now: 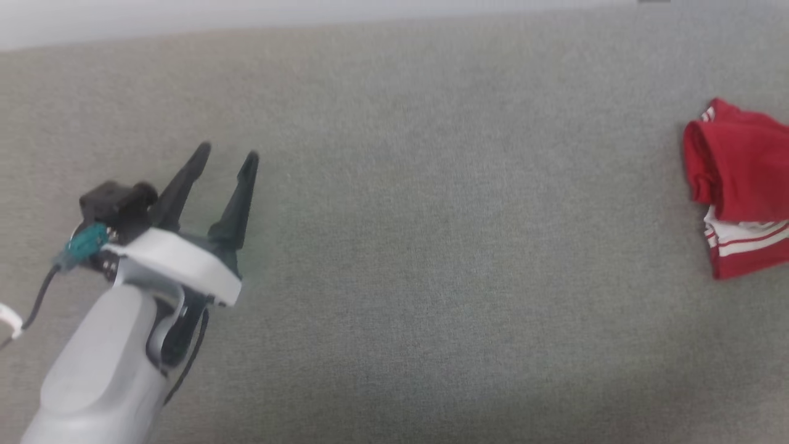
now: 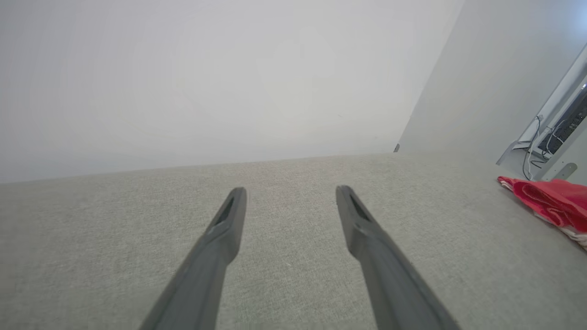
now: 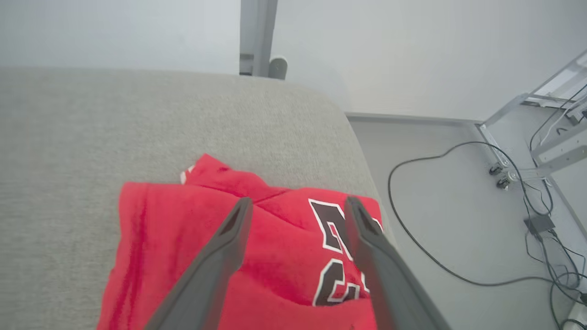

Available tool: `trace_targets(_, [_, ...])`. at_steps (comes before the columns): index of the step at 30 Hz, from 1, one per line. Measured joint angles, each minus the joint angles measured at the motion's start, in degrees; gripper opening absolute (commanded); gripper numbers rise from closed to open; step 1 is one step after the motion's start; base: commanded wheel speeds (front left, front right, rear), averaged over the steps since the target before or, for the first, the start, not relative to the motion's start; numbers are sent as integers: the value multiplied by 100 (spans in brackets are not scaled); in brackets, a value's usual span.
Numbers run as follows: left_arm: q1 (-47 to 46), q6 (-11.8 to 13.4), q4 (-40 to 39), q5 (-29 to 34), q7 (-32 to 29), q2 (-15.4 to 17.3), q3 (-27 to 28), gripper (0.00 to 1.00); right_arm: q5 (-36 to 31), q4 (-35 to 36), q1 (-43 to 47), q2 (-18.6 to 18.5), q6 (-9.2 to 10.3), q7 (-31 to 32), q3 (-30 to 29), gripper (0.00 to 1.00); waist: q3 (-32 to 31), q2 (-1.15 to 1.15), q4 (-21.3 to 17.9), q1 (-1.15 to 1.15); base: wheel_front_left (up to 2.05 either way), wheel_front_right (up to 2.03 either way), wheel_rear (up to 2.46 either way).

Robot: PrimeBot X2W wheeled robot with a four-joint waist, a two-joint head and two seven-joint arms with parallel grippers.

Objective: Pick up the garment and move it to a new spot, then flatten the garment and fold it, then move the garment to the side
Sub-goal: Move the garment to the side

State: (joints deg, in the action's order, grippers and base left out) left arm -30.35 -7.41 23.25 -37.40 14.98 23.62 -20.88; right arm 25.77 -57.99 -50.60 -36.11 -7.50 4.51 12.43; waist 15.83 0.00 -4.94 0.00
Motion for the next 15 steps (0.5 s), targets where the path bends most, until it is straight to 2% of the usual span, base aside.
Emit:
trace_targets(10, [764,0,2,94,0,-23,514,100,416,631,744,252,0,-873,138,100,-704,0,194,0,0,0,0])
trace_targets(15, [1096,0,-7,136,0,90,657,100,497,892,1254,389,0,-1335,135,100,-1005,0,323,0,0,0,0])
